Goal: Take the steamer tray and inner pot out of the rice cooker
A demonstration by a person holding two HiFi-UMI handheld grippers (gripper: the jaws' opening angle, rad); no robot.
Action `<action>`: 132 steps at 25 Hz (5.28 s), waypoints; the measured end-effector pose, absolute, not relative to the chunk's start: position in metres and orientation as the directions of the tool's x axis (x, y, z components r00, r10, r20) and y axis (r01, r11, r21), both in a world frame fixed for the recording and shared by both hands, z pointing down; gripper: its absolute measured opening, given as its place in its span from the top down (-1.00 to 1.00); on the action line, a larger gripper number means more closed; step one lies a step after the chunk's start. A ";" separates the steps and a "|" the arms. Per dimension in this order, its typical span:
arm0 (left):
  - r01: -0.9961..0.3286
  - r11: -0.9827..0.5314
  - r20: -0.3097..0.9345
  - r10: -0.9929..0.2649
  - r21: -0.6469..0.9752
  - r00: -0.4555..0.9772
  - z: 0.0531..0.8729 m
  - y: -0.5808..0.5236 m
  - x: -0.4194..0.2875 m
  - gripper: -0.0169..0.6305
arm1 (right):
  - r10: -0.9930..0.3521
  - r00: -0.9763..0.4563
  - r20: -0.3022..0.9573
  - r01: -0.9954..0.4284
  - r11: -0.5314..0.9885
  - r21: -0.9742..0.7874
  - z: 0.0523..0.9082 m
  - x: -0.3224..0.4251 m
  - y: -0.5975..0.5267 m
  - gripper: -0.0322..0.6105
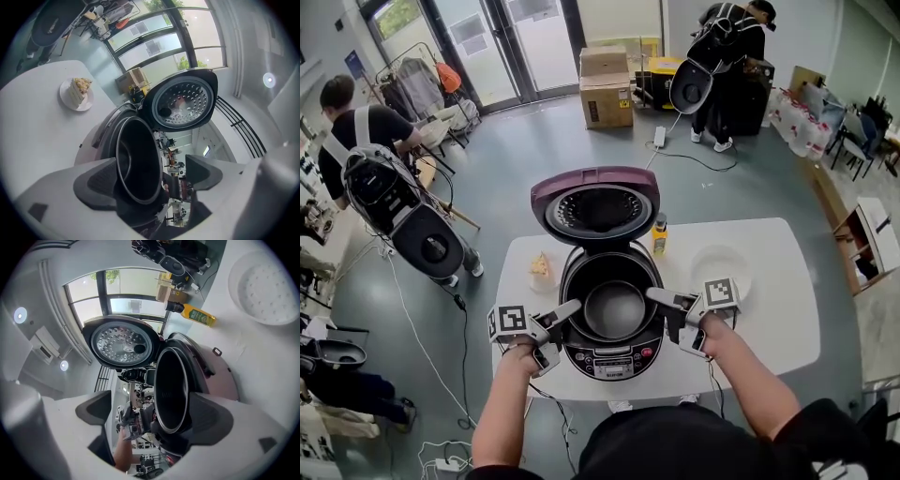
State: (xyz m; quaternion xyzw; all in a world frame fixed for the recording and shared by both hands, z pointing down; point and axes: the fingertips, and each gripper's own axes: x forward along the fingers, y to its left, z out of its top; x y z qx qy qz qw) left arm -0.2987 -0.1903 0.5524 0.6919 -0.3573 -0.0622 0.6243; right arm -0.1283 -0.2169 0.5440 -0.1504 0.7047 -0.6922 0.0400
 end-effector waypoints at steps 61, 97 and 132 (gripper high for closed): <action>-0.644 -0.345 0.369 -0.598 0.683 0.712 0.430 -0.169 -0.247 0.84 | -0.513 -0.839 0.183 -0.396 0.344 -0.851 0.444 -0.038 -0.179 0.83; -0.582 -0.196 0.443 -0.475 0.789 0.760 0.558 -0.123 0.003 0.84 | -0.544 -0.782 0.302 -0.450 0.158 -0.879 0.552 0.211 -0.132 0.84; -0.632 -0.067 0.522 -0.502 0.772 0.690 0.640 -0.084 -0.001 0.78 | -0.536 -0.697 0.477 -0.583 0.036 -0.812 0.650 0.223 -0.107 0.82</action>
